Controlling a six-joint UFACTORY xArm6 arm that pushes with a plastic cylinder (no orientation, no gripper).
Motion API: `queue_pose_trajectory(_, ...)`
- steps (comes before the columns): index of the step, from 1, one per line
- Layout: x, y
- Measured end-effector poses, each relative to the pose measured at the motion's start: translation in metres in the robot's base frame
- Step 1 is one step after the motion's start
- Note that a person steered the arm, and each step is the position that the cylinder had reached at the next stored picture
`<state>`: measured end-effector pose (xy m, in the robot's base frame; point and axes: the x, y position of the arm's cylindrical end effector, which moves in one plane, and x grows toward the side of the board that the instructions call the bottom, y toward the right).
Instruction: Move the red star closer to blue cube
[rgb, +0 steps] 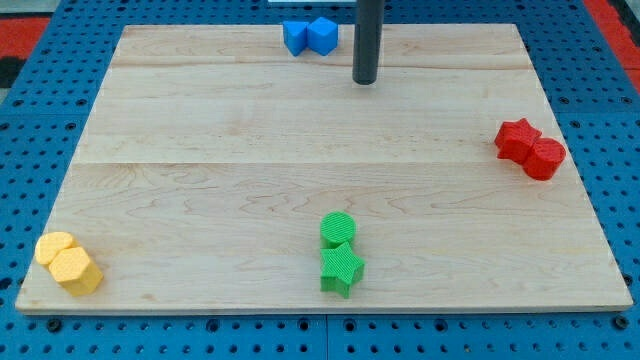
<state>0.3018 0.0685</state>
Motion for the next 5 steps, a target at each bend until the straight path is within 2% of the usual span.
queue_pose_trajectory(1,0.007,0.043)
queue_pose_trajectory(3,0.007,0.046)
queue_pose_trajectory(5,0.024,0.144)
